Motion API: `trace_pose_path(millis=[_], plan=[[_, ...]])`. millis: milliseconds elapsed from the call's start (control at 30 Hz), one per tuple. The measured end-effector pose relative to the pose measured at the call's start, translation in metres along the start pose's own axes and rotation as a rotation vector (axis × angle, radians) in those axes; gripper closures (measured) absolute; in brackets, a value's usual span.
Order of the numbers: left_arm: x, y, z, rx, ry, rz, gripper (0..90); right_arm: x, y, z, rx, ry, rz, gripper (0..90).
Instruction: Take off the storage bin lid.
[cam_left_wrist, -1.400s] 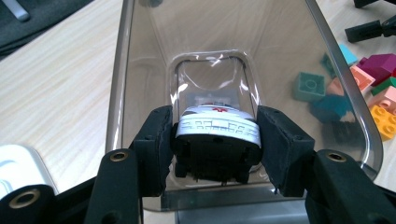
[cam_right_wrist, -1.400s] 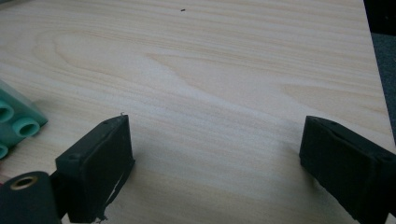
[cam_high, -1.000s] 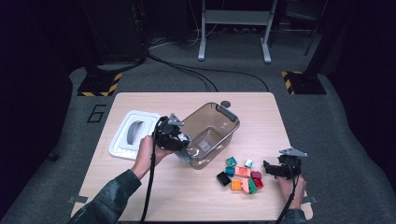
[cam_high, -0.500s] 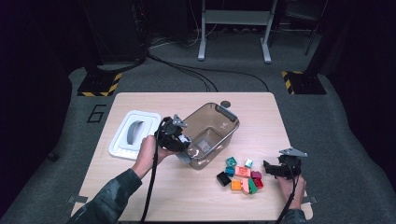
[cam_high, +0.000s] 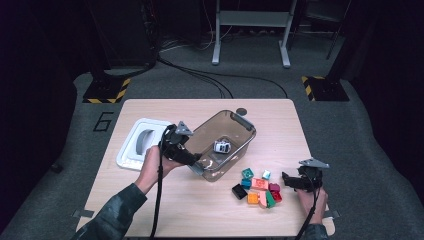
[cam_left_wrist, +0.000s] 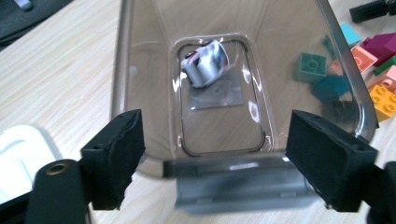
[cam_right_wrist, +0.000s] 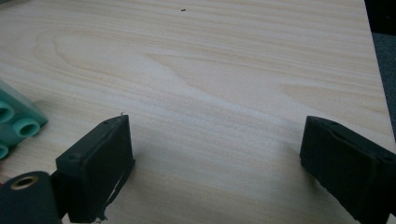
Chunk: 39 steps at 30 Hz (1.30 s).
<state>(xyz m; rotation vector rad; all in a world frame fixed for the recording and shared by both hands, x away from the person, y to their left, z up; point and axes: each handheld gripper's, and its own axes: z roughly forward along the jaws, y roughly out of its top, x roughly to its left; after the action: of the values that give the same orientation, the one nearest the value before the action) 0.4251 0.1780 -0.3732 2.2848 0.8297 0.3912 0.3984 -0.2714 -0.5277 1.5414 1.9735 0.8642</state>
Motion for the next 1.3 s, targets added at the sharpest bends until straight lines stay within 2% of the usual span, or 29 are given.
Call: trace_pose_path(millis=[200,333,533,767,833,1000,1100,1167,1200,1233,1300], plan=[[0.009,-0.022,-0.019,-0.054,0.027,-0.023,14.3,0.000,0.000,0.000,-0.001,0.001,-0.002,8.5],[0.015,-0.042,-0.028,-0.081,0.044,-0.053,12.8,0.000,0.000,0.000,0.000,0.001,-0.004,8.4],[0.024,-0.074,-0.027,-0.085,0.061,-0.093,10.7,0.000,0.000,0.000,-0.001,0.002,0.000,8.4],[0.032,-0.119,-0.011,-0.073,0.086,-0.168,7.9,0.000,0.000,0.000,0.000,0.003,-0.002,7.9],[0.036,-0.131,-0.005,-0.079,0.075,-0.197,6.8,0.000,0.000,0.000,0.002,0.006,-0.006,7.7],[0.039,-0.159,0.016,-0.045,0.088,-0.211,3.5,0.001,0.000,0.000,0.004,0.003,-0.006,6.9],[0.038,-0.174,0.025,-0.038,0.089,-0.237,2.7,0.001,0.000,0.000,0.004,0.003,-0.008,6.7],[0.037,-0.181,0.031,-0.032,0.106,-0.216,2.5,0.001,0.000,0.000,0.004,0.002,-0.008,6.6],[0.036,-0.184,0.034,-0.033,0.098,-0.225,1.8,0.001,0.000,0.000,0.004,0.003,-0.008,6.5],[0.036,-0.186,0.036,-0.021,0.101,-0.212,2.0,0.001,0.000,0.000,0.005,0.003,-0.008,6.5],[0.033,-0.189,0.040,-0.028,0.129,-0.192,1.1,0.001,0.000,0.000,0.005,0.003,-0.009,6.5]])
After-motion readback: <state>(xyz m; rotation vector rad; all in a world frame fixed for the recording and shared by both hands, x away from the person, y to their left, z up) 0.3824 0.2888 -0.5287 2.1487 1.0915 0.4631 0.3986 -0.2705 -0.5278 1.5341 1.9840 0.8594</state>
